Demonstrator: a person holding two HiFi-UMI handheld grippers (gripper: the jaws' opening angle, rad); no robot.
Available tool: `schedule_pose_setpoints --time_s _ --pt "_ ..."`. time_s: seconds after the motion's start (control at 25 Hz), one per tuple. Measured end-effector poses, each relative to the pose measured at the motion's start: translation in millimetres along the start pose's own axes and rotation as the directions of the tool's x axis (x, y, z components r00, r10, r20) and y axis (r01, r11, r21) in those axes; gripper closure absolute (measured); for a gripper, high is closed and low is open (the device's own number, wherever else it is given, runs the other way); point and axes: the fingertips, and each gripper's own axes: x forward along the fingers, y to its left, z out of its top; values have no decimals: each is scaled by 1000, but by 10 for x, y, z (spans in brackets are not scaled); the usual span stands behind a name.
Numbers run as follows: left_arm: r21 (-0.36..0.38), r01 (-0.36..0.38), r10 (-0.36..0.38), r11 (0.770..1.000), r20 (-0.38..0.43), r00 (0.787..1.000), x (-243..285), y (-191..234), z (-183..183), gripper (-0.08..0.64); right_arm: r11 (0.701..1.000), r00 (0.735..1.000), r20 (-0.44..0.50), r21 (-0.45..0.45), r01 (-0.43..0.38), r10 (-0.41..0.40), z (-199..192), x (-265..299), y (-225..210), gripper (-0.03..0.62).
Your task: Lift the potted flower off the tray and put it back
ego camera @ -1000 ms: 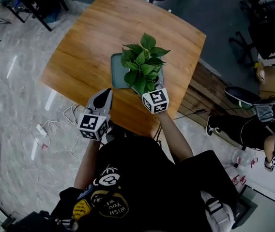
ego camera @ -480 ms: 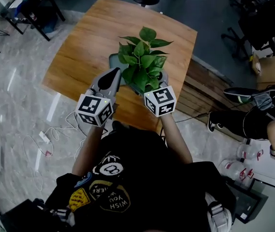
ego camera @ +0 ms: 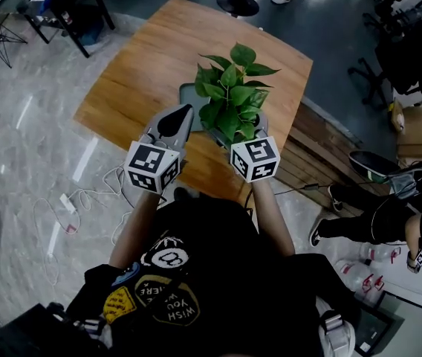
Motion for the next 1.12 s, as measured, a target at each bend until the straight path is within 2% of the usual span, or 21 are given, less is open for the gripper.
schedule_pose_setpoints --time_s 0.16,0.4,0.52,0.72,0.88,1.0,1.12 --pt "-43 3 -2 999 32 999 -81 23 5 563 1000 1000 -10 -1 -7 7 -31 20 26 48" --pt "-52 -4 5 999 20 1000 -138 95 -7 563 1000 1000 -22 -2 -12 12 -40 120 39 48" --pt "-68 -22 22 997 1 1000 -142 104 -115 563 1000 999 -38 5 -25 25 -163 167 -4 48" --pt "-121 -40 37 992 -33 999 -195 192 -399 563 997 998 -45 53 -49 52 -534 437 -93 48" --pt "-108 -94 85 990 -86 993 -124 446 -625 563 996 995 -34 33 -88 89 -820 883 -160 48" --pt "-168 -133 115 977 -113 987 -73 535 -872 563 995 996 -32 47 -83 84 -1153 1228 -352 48" --pt "-183 -115 93 976 -123 988 -28 437 -1058 563 997 996 -48 32 -76 78 -1613 1594 -567 48"
